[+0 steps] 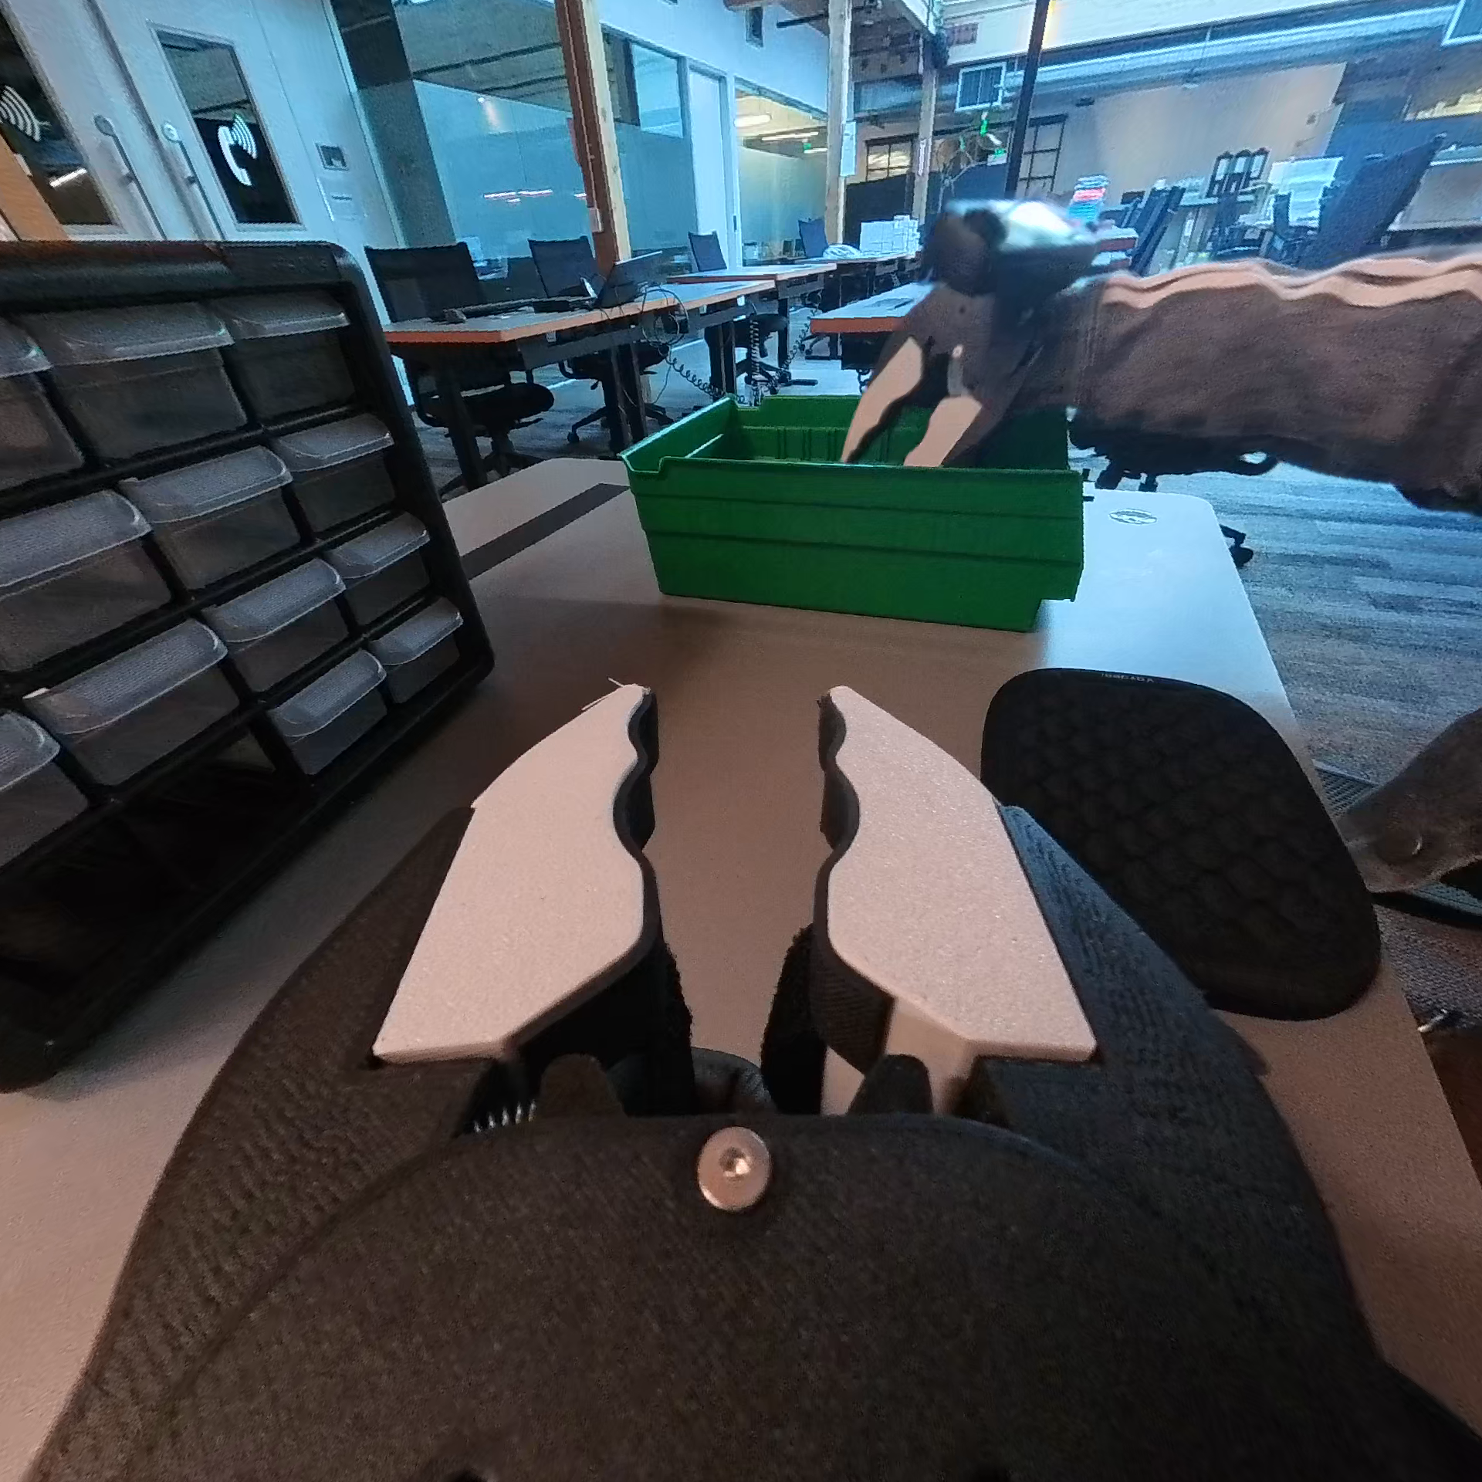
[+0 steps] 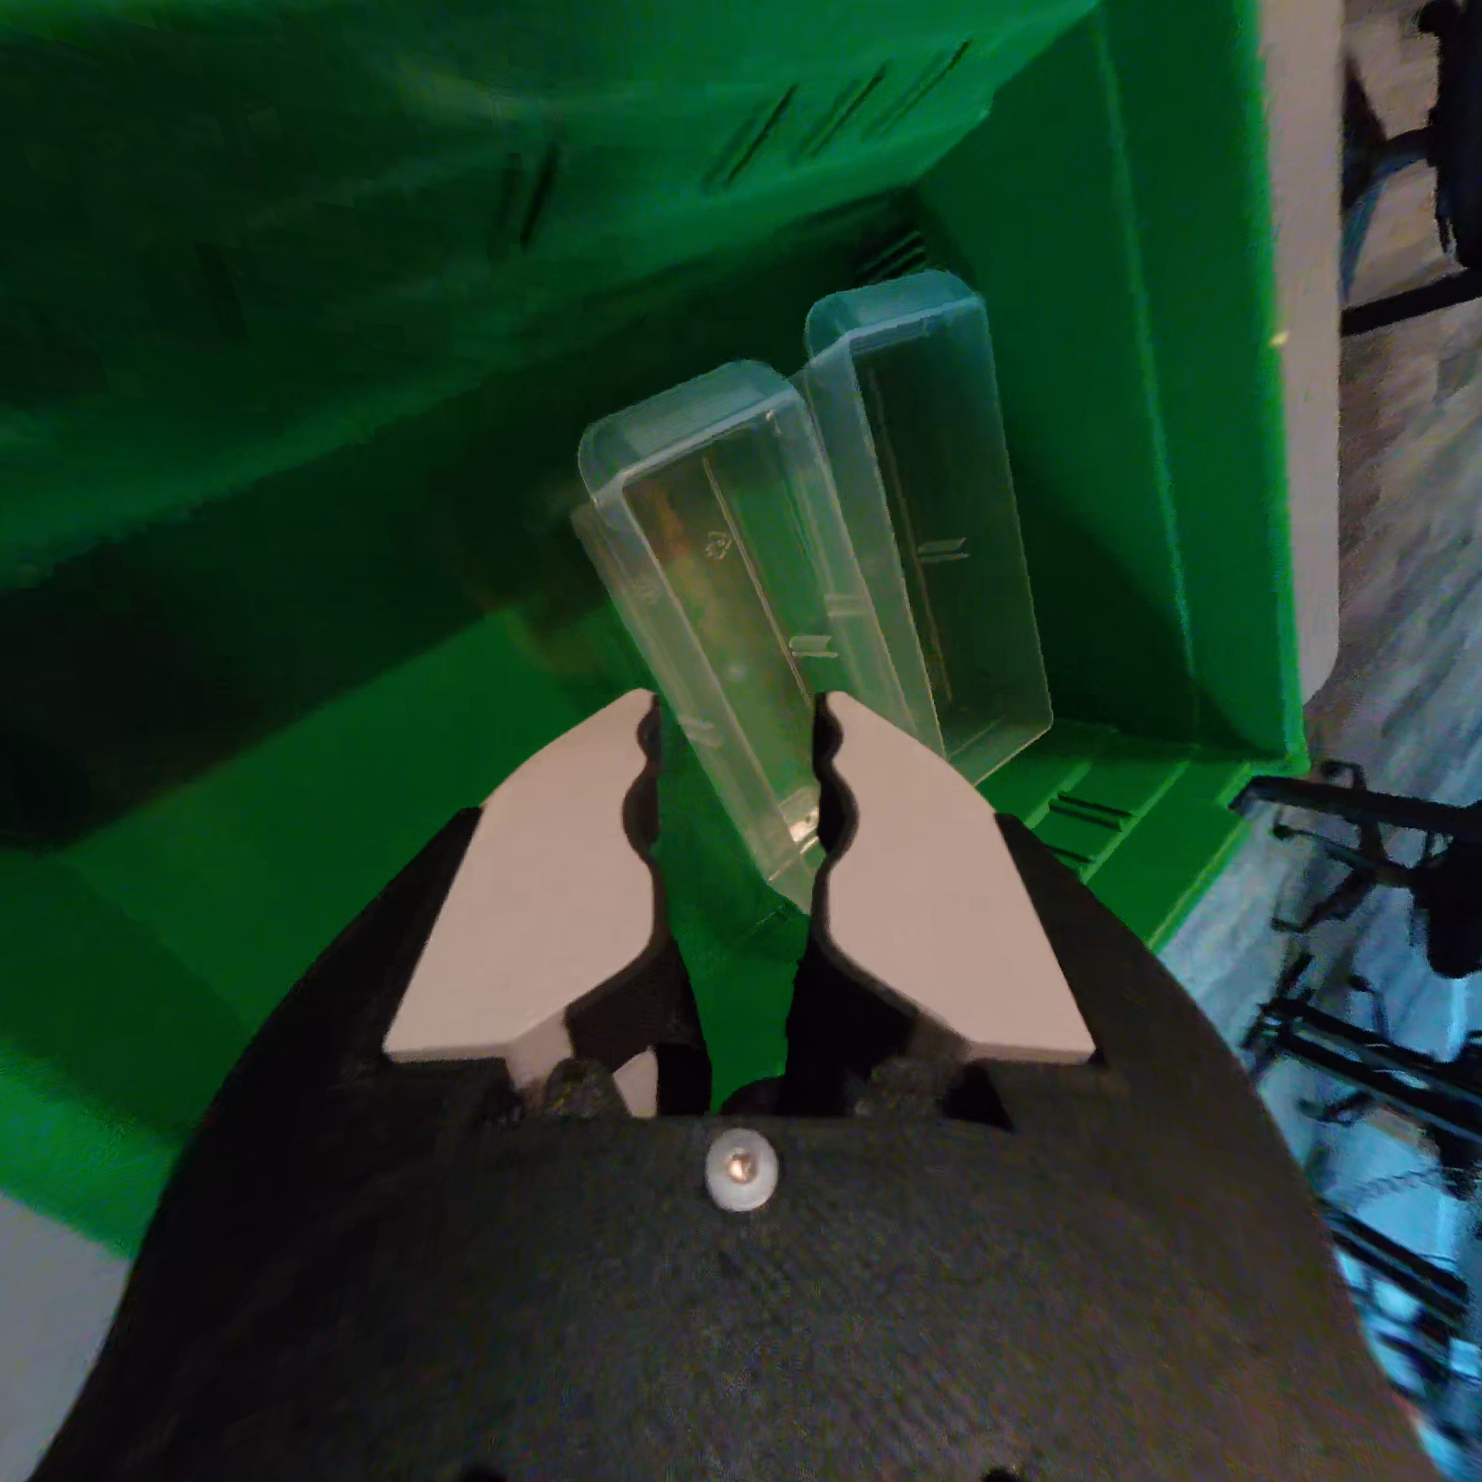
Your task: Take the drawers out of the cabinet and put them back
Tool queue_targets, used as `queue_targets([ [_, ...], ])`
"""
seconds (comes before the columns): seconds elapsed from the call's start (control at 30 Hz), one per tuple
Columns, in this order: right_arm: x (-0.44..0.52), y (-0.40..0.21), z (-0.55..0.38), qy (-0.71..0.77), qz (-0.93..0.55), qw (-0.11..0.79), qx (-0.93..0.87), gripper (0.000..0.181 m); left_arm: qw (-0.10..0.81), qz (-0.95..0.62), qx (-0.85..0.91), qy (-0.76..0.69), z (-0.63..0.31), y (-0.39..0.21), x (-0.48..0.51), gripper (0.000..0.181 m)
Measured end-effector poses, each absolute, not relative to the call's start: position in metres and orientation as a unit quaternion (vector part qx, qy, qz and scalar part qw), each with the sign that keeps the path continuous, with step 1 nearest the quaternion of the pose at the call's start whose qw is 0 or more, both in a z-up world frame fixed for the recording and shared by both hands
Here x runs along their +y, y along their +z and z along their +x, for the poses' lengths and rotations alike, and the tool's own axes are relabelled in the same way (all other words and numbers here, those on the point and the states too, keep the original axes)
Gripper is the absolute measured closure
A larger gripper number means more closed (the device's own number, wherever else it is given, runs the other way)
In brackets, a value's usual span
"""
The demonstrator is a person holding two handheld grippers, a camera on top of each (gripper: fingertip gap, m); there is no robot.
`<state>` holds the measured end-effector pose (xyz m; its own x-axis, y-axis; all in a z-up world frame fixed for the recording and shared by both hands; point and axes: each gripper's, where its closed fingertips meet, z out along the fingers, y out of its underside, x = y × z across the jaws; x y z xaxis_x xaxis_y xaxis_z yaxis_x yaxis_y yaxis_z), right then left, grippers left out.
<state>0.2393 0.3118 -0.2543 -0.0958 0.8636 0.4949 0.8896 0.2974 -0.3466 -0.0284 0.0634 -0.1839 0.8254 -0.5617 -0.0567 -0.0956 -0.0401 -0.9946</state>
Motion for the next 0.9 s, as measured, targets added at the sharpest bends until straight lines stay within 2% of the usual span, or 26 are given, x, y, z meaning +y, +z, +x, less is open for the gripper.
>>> queue_targets([
  [0.03, 0.308, -0.244, 0.235, 0.004, -0.606, 0.339, -0.719, 0.137, 0.651, -0.699, 0.235, -0.179, -0.029, -0.184, 0.063, 0.143],
  [0.17, 0.291, -0.179, 0.207, 0.108, -0.669, 0.477, -0.56, 0.119, 0.648, -0.704, 0.23, -0.176, -0.03, -0.186, 0.065, 0.142],
  [0.27, 0.251, -0.137, 0.184, 0.23, -0.693, 0.528, -0.433, 0.12, 0.638, -0.718, 0.22, -0.169, -0.033, -0.192, 0.069, 0.142],
  [0.37, 0.188, -0.118, 0.145, 0.381, -0.654, 0.526, -0.388, 0.126, 0.636, -0.723, 0.213, -0.164, -0.035, -0.193, 0.074, 0.142],
  [0.47, 0.143, -0.137, 0.105, 0.43, -0.633, 0.498, -0.409, 0.129, 0.639, -0.731, 0.201, -0.133, -0.043, -0.193, 0.084, 0.142],
  [0.63, 0.125, -0.193, 0.045, 0.459, -0.637, 0.475, -0.398, 0.125, 0.658, -0.739, 0.143, -0.038, -0.078, -0.189, 0.105, 0.142],
  [0.67, 0.127, -0.208, 0.036, 0.459, -0.65, 0.464, -0.39, 0.121, 0.662, -0.739, 0.12, -0.03, -0.087, -0.189, 0.107, 0.142],
  [0.73, 0.124, -0.219, 0.027, 0.444, -0.672, 0.418, -0.42, 0.091, 0.664, -0.743, 0.075, -0.037, -0.101, -0.192, 0.108, 0.142],
  [0.8, 0.134, -0.211, 0.024, 0.397, -0.672, 0.449, -0.434, 0.091, 0.663, -0.746, 0.046, -0.041, -0.111, -0.197, 0.108, 0.142],
  [0.87, 0.138, -0.213, 0.014, 0.353, -0.68, 0.429, -0.478, 0.091, 0.657, -0.752, 0.034, -0.035, -0.12, -0.2, 0.109, 0.142],
  [0.9, 0.142, -0.21, 0.007, 0.342, -0.679, 0.427, -0.49, 0.102, 0.655, -0.754, 0.029, -0.032, -0.124, -0.201, 0.109, 0.142],
])
